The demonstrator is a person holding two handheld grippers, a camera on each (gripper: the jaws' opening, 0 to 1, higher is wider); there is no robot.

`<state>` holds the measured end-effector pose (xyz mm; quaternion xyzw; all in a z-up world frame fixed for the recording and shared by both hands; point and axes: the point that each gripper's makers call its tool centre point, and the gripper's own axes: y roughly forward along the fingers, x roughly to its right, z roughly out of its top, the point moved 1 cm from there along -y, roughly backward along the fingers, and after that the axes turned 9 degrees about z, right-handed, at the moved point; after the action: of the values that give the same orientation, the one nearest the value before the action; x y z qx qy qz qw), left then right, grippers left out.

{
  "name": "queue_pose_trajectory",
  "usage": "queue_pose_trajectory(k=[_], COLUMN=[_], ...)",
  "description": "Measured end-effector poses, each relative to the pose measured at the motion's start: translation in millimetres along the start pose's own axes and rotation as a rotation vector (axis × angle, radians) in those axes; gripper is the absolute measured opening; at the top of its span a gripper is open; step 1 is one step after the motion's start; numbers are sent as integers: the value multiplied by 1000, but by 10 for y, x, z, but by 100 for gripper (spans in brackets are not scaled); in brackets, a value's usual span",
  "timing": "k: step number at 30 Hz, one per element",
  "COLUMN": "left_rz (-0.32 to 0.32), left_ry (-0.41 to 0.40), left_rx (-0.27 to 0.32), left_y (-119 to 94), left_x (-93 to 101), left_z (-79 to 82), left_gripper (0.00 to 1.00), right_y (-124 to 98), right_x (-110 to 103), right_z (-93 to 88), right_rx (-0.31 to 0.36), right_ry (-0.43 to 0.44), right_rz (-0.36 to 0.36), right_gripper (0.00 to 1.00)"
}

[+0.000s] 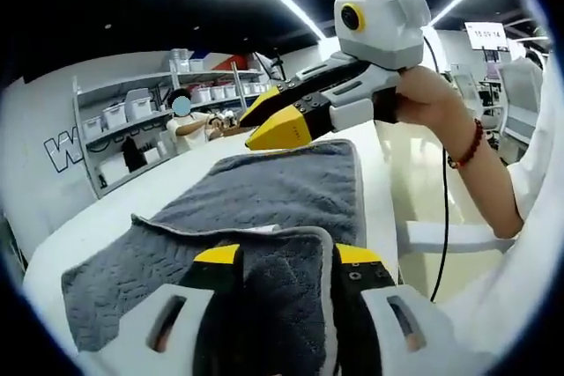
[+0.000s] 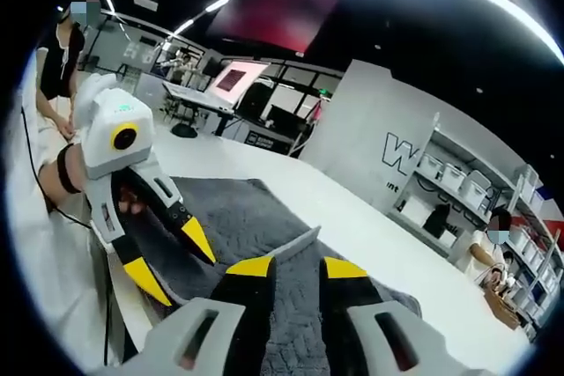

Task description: Open the folded towel by lifting each exposed corner and separating the folded layers until the towel lies flat within the target outline without major curled edges

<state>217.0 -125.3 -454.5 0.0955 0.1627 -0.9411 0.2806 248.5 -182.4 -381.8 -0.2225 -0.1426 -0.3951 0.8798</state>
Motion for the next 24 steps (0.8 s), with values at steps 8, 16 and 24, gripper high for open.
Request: queue_pose_trajectory(k=[8, 16, 24], left_rz=[-16, -50, -39], left_ry=[-7, -29, 9], left_rx=[4, -29, -51], left_y=[5, -1, 55], left_x=[8, 52, 95], left_z=[6, -44, -87], left_gripper=[20, 20, 21], right_y=[42, 111, 105], right_x=[5, -18, -17], right_z=[10, 42, 54], right_rx=[-1, 17, 21], right_ry=[2, 20, 16], right_rz=[12, 35, 32], right_gripper=[14, 14, 14])
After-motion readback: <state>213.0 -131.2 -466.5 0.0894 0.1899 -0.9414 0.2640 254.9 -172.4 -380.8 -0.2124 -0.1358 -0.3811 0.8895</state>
